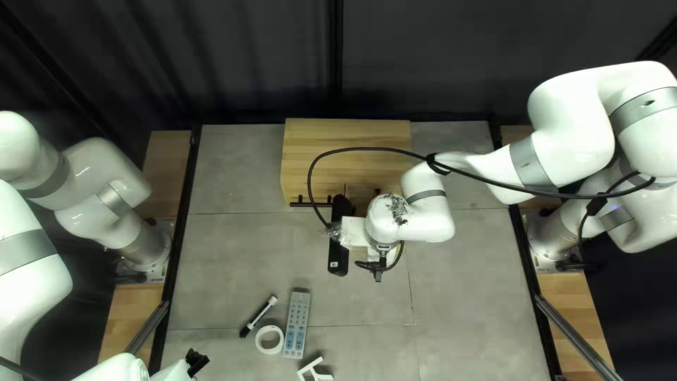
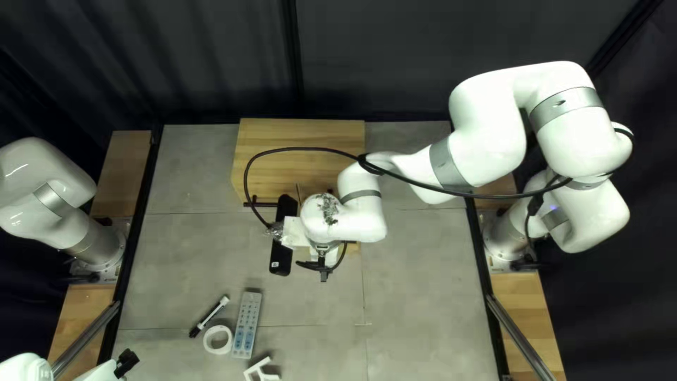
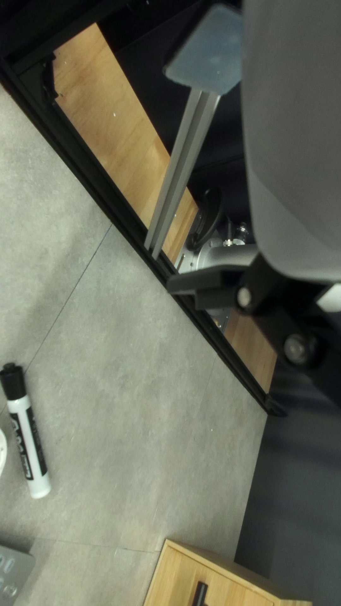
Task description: Open drawers and place objects into drawer and close
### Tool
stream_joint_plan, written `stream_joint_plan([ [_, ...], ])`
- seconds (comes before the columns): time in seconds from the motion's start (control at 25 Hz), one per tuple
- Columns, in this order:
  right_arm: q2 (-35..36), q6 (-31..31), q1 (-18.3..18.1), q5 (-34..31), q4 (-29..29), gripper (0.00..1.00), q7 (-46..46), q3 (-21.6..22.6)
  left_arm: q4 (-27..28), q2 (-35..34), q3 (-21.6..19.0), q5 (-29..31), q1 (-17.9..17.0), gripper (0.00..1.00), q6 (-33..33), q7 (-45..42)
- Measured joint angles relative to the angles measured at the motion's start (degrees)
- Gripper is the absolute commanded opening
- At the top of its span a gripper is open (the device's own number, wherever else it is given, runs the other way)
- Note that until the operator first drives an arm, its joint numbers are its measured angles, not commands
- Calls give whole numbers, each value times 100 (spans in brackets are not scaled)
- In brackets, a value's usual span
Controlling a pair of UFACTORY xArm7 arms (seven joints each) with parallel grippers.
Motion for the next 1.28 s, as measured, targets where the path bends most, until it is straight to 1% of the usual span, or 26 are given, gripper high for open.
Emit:
stream_joint_plan([
  [0.8,43,-101,16,2,-29,100,0,18,0,0,0,0,0,100,0,0],
  [1.28,63,-180,15,146,-48,100,-52,89,0,0,0,0,0,100,0,0],
])
